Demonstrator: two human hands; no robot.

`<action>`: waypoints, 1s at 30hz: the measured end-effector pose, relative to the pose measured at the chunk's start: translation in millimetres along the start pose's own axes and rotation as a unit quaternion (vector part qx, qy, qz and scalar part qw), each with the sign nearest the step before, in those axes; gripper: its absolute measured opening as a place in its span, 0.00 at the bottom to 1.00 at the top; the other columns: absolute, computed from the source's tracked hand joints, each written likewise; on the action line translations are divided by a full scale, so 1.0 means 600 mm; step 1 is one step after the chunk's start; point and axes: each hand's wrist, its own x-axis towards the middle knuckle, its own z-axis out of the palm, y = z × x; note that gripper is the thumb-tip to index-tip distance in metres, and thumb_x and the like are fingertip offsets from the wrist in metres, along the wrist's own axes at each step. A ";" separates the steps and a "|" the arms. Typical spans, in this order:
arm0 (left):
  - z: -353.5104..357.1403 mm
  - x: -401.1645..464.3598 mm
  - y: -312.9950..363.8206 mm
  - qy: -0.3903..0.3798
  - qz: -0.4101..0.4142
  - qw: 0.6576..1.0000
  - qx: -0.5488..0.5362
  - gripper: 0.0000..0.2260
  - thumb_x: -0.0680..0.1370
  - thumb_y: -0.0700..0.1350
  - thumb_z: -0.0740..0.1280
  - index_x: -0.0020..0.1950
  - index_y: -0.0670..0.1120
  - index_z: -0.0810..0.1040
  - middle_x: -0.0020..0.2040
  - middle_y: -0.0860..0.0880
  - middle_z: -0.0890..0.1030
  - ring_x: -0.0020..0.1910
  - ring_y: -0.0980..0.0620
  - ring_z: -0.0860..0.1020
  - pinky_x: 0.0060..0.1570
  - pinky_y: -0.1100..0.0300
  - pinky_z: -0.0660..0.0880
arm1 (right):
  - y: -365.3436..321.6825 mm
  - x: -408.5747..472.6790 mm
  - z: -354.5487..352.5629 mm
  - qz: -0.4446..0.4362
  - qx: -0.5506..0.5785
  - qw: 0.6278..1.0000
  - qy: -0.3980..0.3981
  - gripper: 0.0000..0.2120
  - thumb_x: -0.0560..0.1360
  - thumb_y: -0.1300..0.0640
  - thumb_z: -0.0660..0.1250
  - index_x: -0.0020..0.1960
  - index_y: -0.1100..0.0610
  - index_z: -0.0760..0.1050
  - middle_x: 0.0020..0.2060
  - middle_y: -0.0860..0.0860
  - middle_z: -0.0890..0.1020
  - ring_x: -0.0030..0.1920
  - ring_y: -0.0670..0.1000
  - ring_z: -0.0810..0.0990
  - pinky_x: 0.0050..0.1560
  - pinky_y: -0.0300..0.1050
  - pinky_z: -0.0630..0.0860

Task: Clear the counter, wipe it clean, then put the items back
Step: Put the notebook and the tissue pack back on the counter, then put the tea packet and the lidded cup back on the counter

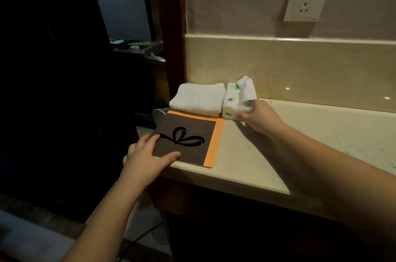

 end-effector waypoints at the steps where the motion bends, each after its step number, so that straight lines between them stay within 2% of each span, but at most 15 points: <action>1: 0.000 -0.001 0.001 -0.001 -0.001 1.000 0.002 0.37 0.72 0.67 0.65 0.77 0.56 0.59 0.78 0.53 0.57 0.75 0.48 0.54 0.71 0.48 0.56 | -0.002 0.001 0.001 0.001 0.000 1.000 -0.002 0.28 0.66 0.41 0.67 0.61 0.53 0.73 0.53 0.54 0.80 0.50 0.55 0.79 0.47 0.48 0.76; 9: 0.004 -0.002 0.003 0.009 -0.003 1.000 0.018 0.37 0.72 0.68 0.63 0.77 0.55 0.59 0.78 0.53 0.57 0.75 0.47 0.54 0.70 0.47 0.57 | -0.012 -0.006 -0.001 0.004 0.010 1.000 -0.001 0.27 0.67 0.43 0.70 0.62 0.54 0.73 0.54 0.53 0.80 0.51 0.55 0.79 0.50 0.50 0.77; 12: 0.004 -0.004 0.004 0.015 0.003 1.000 0.022 0.37 0.72 0.68 0.63 0.77 0.54 0.60 0.78 0.52 0.58 0.75 0.47 0.55 0.70 0.47 0.57 | -0.013 -0.013 -0.006 0.011 0.002 1.000 -0.006 0.31 0.67 0.41 0.70 0.66 0.53 0.69 0.59 0.52 0.79 0.55 0.56 0.78 0.54 0.53 0.76; 16: -0.005 -0.007 0.008 0.013 0.003 0.999 0.037 0.37 0.73 0.69 0.62 0.77 0.53 0.60 0.78 0.50 0.58 0.75 0.46 0.56 0.70 0.47 0.57 | -0.006 -0.029 -0.028 0.025 0.010 0.999 -0.023 0.35 0.71 0.45 0.71 0.72 0.54 0.62 0.65 0.53 0.75 0.61 0.56 0.75 0.57 0.52 0.73; 19: -0.014 -0.015 0.022 0.083 0.016 0.996 0.009 0.33 0.75 0.67 0.61 0.75 0.50 0.65 0.76 0.47 0.61 0.74 0.44 0.58 0.69 0.45 0.58 | 0.007 -0.061 -0.057 0.034 -0.006 0.999 -0.017 0.37 0.72 0.47 0.70 0.75 0.55 0.59 0.69 0.56 0.70 0.67 0.57 0.71 0.63 0.51 0.70; 21: -0.019 -0.033 0.050 0.160 0.052 0.985 -0.042 0.27 0.77 0.62 0.63 0.70 0.46 0.72 0.71 0.45 0.68 0.70 0.42 0.63 0.66 0.46 0.61 | 0.022 -0.095 -0.084 0.032 -0.002 0.999 -0.015 0.33 0.74 0.48 0.68 0.74 0.56 0.61 0.70 0.56 0.70 0.67 0.56 0.71 0.64 0.50 0.69; 23: -0.019 -0.058 0.093 0.199 0.108 0.970 -0.086 0.18 0.79 0.54 0.65 0.63 0.44 0.76 0.64 0.44 0.74 0.65 0.42 0.67 0.63 0.46 0.66 | 0.039 -0.143 -0.119 0.018 0.003 1.000 -0.019 0.28 0.76 0.48 0.66 0.72 0.55 0.65 0.68 0.55 0.72 0.64 0.55 0.74 0.63 0.49 0.71; 25: -0.008 -0.083 0.141 0.189 0.162 0.960 -0.127 0.11 0.79 0.49 0.66 0.58 0.45 0.78 0.57 0.49 0.75 0.61 0.44 0.70 0.60 0.47 0.69 | 0.061 -0.201 -0.158 0.002 0.003 1.000 -0.021 0.23 0.77 0.49 0.65 0.70 0.55 0.69 0.66 0.52 0.75 0.62 0.52 0.76 0.60 0.46 0.72; 27: 0.006 -0.111 0.192 0.155 0.199 0.951 -0.182 0.07 0.78 0.49 0.66 0.53 0.48 0.78 0.51 0.55 0.74 0.58 0.46 0.73 0.56 0.48 0.72 | 0.083 -0.264 -0.197 -0.015 0.004 1.000 -0.004 0.20 0.78 0.50 0.64 0.68 0.54 0.71 0.64 0.50 0.76 0.59 0.49 0.76 0.56 0.42 0.71; 30: 0.051 -0.179 0.284 0.091 0.240 0.943 -0.210 0.09 0.79 0.50 0.65 0.56 0.48 0.78 0.53 0.55 0.74 0.57 0.49 0.74 0.54 0.50 0.73 | 0.145 -0.379 -0.267 -0.022 0.002 0.999 0.030 0.18 0.78 0.51 0.63 0.66 0.53 0.73 0.62 0.48 0.77 0.58 0.46 0.77 0.53 0.39 0.69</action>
